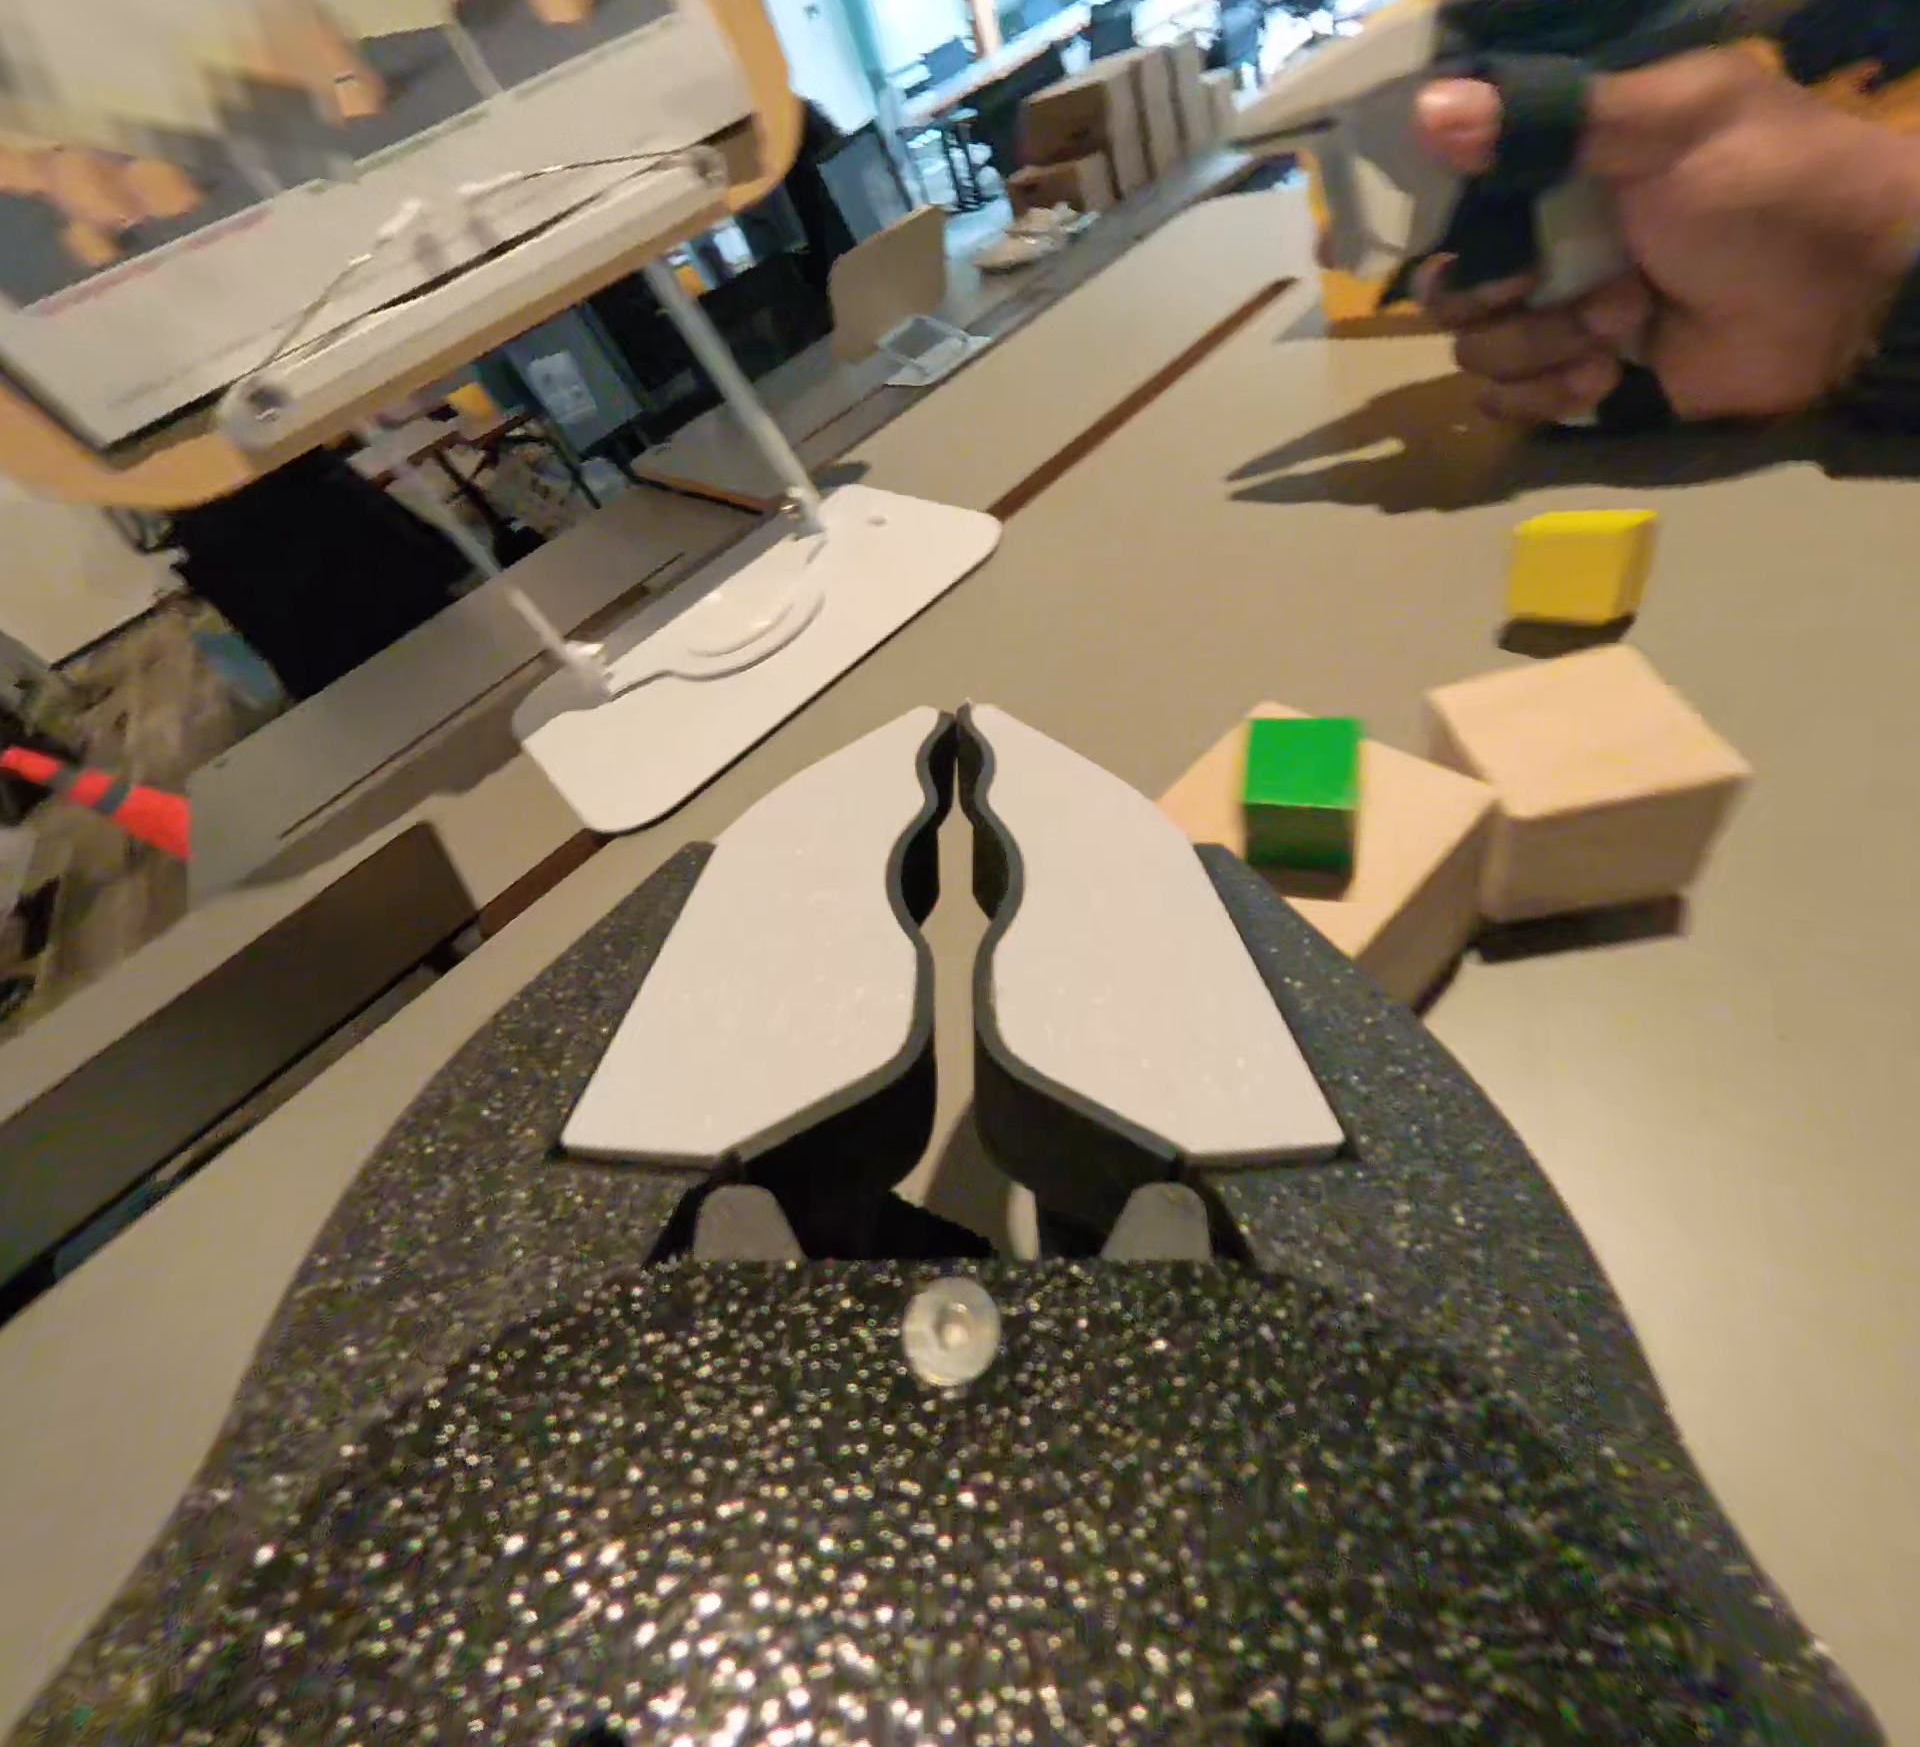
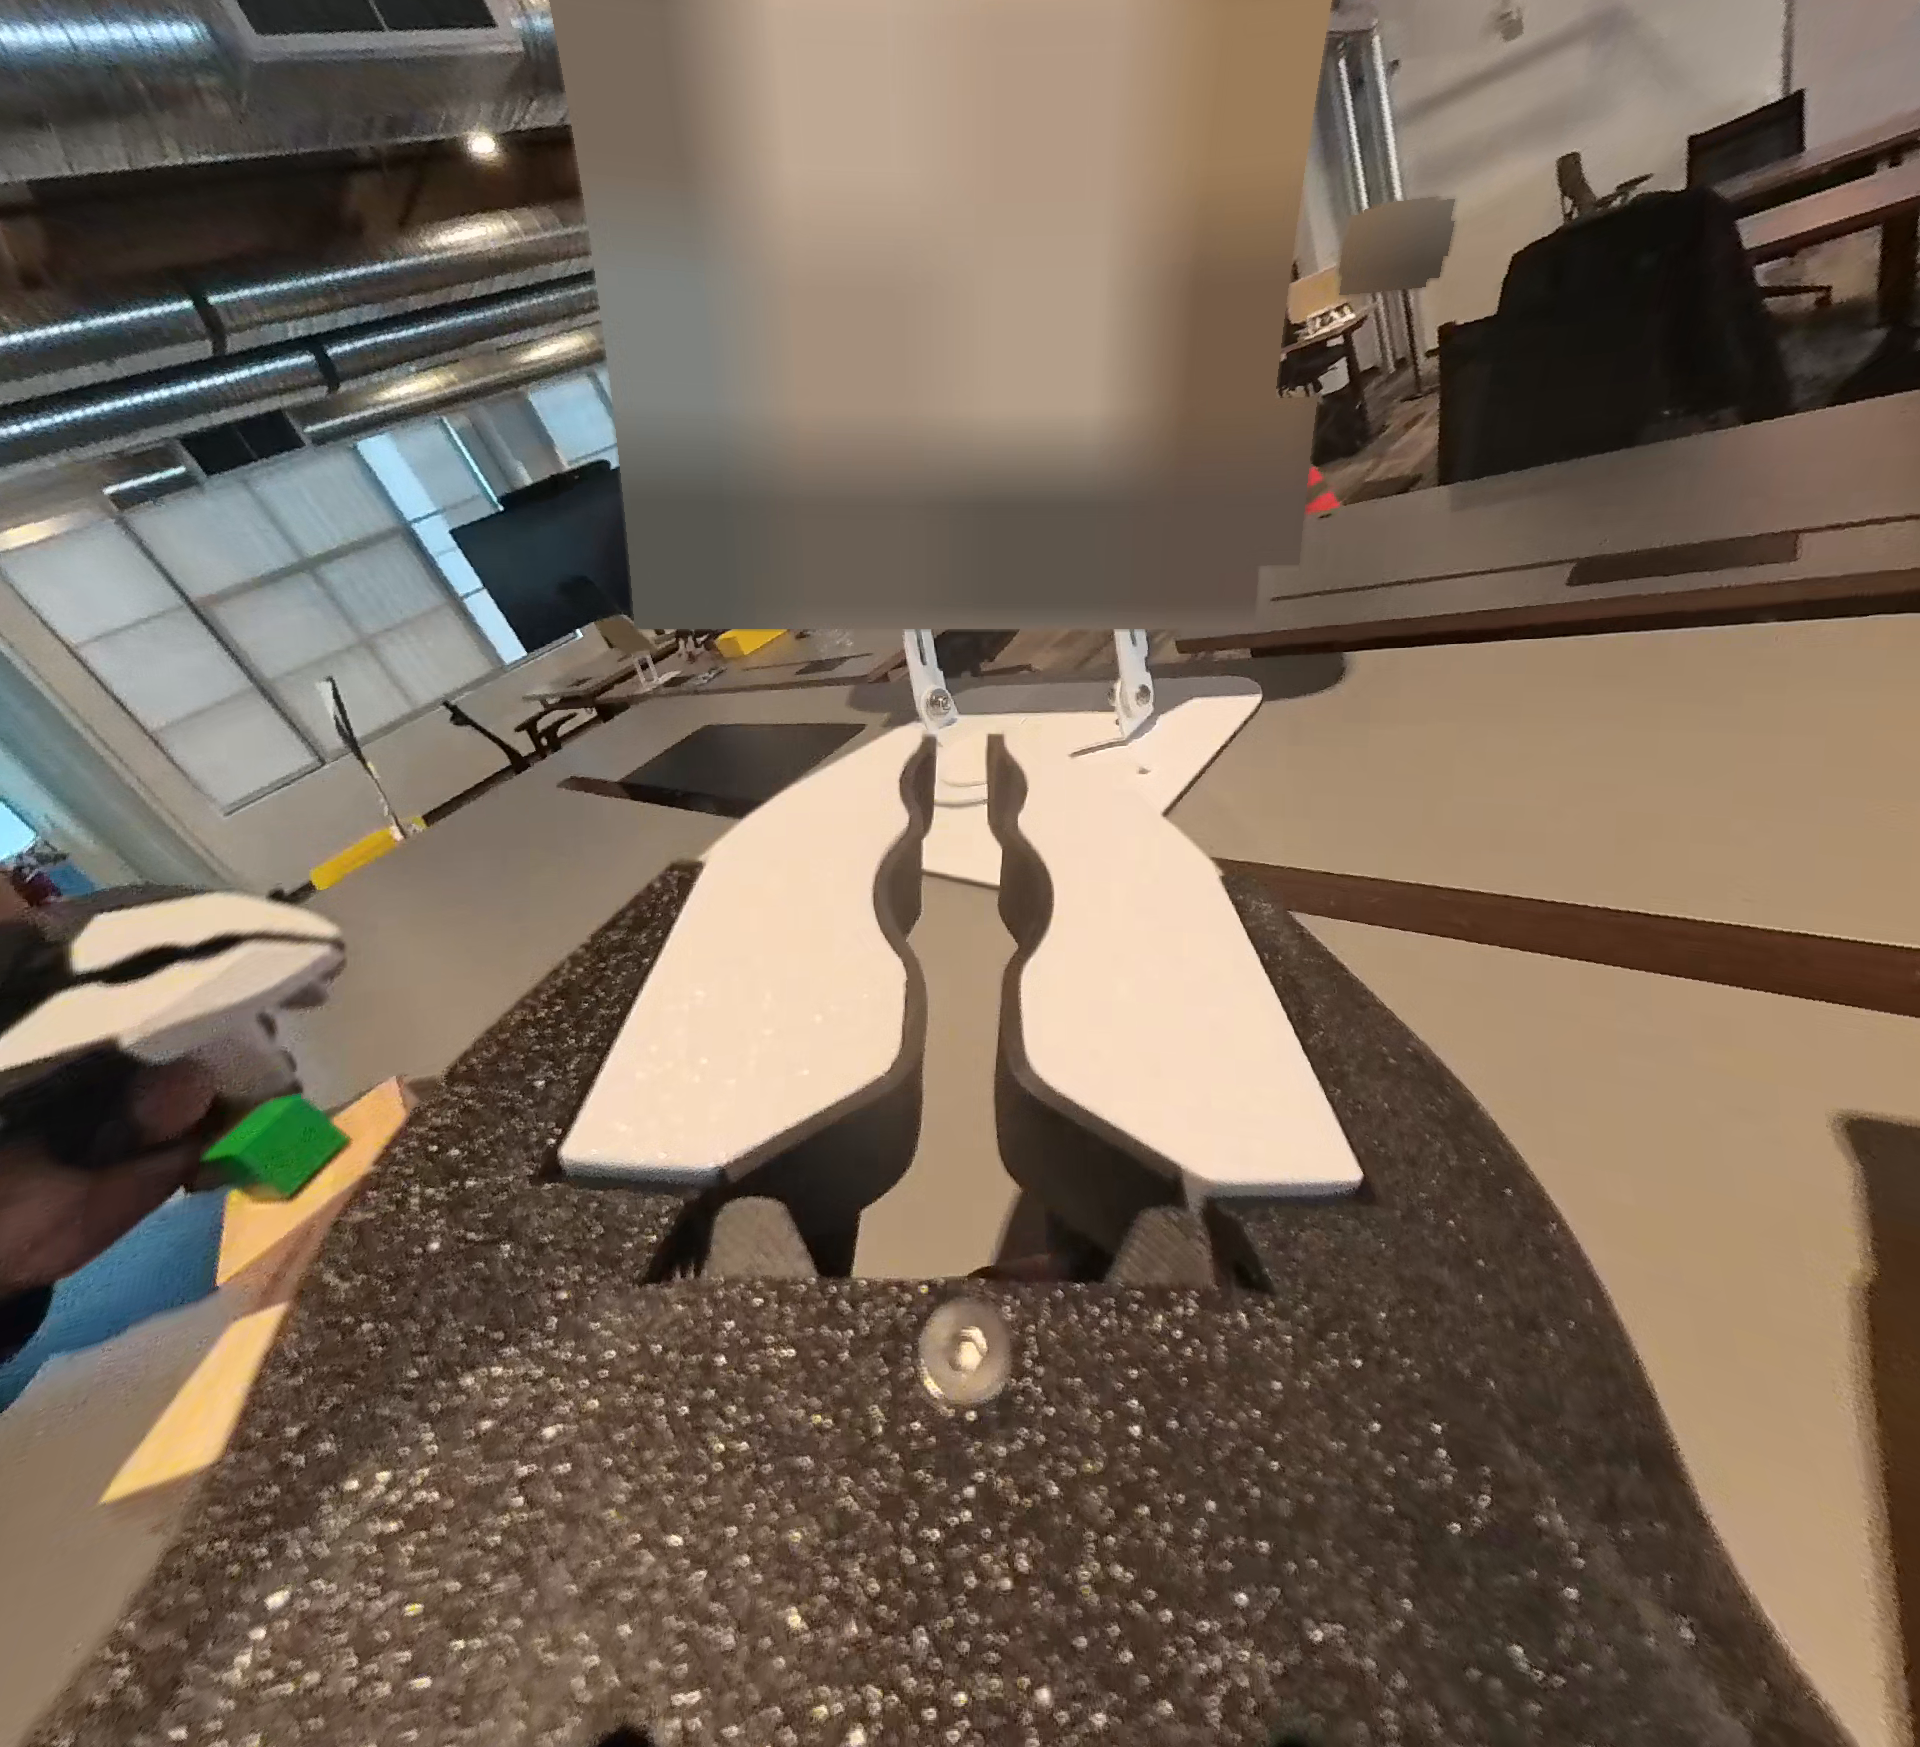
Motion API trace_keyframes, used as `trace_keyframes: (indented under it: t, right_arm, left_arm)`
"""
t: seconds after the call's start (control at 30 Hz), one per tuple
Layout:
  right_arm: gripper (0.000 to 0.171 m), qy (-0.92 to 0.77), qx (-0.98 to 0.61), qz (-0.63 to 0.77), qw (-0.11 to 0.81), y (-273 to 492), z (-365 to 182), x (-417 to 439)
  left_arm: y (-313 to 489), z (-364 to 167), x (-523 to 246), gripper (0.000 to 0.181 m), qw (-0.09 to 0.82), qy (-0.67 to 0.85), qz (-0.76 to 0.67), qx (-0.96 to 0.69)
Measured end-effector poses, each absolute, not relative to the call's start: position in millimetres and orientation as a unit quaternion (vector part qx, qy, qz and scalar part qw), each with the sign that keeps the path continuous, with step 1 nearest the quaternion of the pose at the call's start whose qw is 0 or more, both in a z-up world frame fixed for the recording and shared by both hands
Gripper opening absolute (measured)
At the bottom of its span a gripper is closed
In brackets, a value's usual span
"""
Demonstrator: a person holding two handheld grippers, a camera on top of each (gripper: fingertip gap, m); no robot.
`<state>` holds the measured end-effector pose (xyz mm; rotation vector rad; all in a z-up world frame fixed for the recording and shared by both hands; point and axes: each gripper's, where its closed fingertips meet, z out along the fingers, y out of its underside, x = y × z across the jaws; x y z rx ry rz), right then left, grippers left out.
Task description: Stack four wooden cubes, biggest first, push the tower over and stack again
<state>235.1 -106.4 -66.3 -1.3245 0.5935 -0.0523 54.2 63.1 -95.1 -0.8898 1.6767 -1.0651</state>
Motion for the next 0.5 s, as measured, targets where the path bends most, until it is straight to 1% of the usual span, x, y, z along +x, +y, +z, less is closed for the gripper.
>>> trace_keyframes:
  t: [0.03,0.17,0.23,0.33,0.5]
  right_arm:
    - [0.009,0.267,-0.610,-0.026,0.746,-106,-67,235]
    - [0.008,0.252,-0.638,-0.051,0.726,-107,-72,237]
    - [0.008,0.246,-0.650,-0.060,0.717,-106,-74,238]
    - [0.008,0.243,-0.656,-0.066,0.712,-107,-76,239]
    - [0.008,0.223,-0.681,-0.095,0.691,-108,-73,238]
  left_arm:
    - [75,-94,55,0.000,0.470,0.668,-0.436,-0.378]
    - [123,-103,59,0.000,0.475,0.622,-0.428,-0.451]
    - [131,-101,60,0.000,0.468,0.608,-0.443,-0.463]
    - [129,-104,61,0.000,0.457,0.618,-0.443,-0.461]
    - [110,-117,65,0.000,0.462,0.676,-0.396,-0.417]
